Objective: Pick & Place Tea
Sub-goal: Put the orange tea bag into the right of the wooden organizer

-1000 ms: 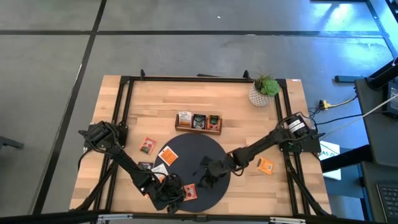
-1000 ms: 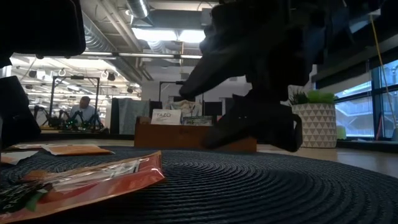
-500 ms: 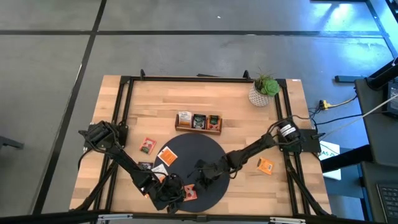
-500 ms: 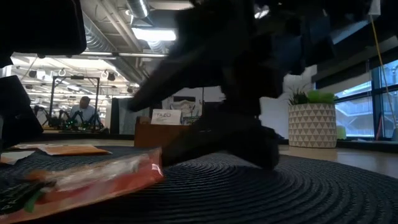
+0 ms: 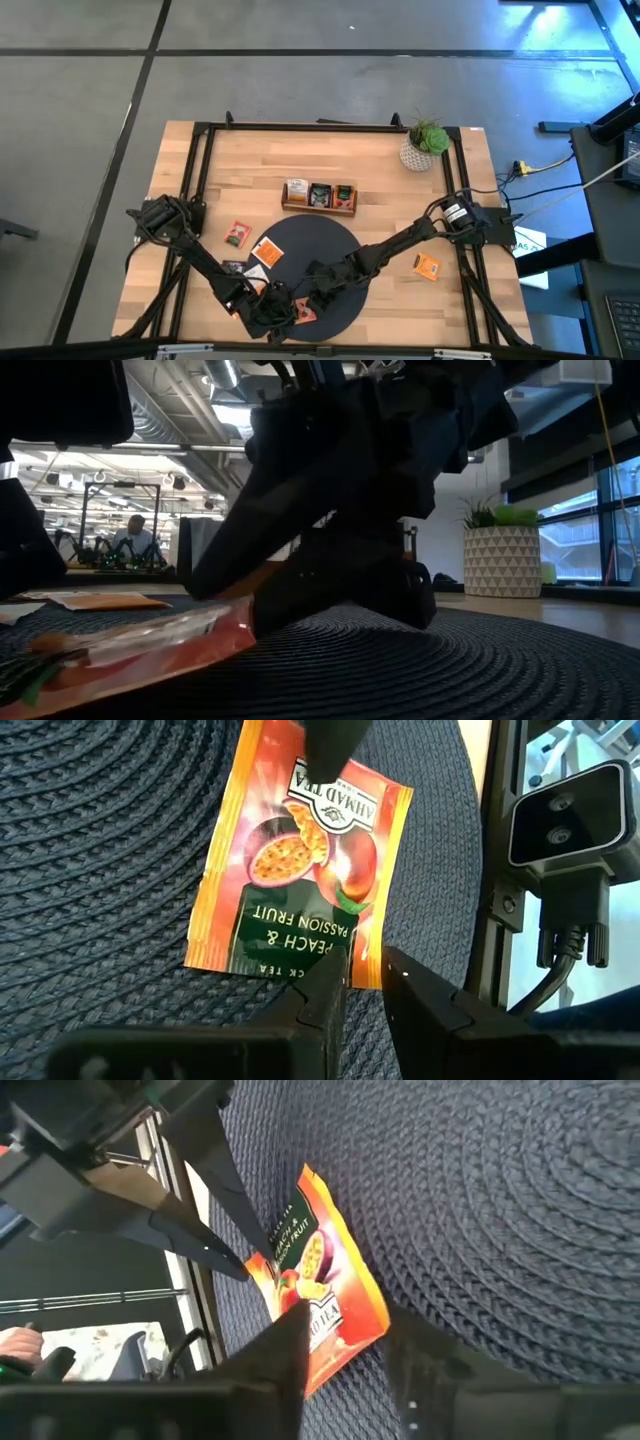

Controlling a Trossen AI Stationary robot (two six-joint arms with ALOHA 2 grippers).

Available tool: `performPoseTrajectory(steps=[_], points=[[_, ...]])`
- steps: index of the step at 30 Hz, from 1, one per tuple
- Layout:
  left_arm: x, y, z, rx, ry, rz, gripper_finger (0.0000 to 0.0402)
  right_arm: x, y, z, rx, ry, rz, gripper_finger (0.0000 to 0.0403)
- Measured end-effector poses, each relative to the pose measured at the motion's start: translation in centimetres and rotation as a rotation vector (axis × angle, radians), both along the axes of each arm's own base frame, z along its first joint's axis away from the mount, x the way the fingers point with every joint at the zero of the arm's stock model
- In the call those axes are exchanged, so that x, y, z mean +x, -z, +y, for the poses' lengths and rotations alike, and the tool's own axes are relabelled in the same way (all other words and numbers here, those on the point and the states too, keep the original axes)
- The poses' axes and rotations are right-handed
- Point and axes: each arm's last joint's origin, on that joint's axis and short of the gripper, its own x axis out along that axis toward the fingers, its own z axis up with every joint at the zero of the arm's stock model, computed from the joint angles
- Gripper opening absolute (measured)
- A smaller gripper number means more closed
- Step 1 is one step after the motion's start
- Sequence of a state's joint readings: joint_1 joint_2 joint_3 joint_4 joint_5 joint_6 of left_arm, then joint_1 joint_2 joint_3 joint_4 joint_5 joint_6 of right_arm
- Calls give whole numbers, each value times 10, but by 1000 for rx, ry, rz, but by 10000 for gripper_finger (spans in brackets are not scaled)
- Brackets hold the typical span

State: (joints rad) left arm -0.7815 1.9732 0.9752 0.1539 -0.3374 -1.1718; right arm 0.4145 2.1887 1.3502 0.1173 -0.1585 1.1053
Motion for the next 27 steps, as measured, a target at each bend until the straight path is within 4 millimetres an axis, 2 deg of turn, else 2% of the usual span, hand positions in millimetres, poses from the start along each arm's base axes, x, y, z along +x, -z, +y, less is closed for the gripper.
performPoseTrajectory(steps=[5,7,11,15,18,21,24,27], points=[[0,0,0,9,8,-3,66,0,-1,0,-5,-10,-12,33],[0,-1,0,1,7,-8,66,0,-1,0,-21,-27,-23,13],[1,-12,-1,-39,58,-31,66,0,-2,0,-36,-45,-39,19],[-3,-51,1,-49,80,-139,66,0,-15,-1,-56,-69,-78,19],[-8,-76,8,33,42,-222,66,-4,-37,-4,-123,-85,-134,8],[-14,-106,18,72,-29,-315,66,-11,-70,-11,-225,-70,-204,10],[-22,-135,27,91,-113,-421,66,-30,-112,-13,-345,-31,-265,10],[-30,-161,35,179,-180,-537,66,-60,-154,-17,-484,38,-295,7]])
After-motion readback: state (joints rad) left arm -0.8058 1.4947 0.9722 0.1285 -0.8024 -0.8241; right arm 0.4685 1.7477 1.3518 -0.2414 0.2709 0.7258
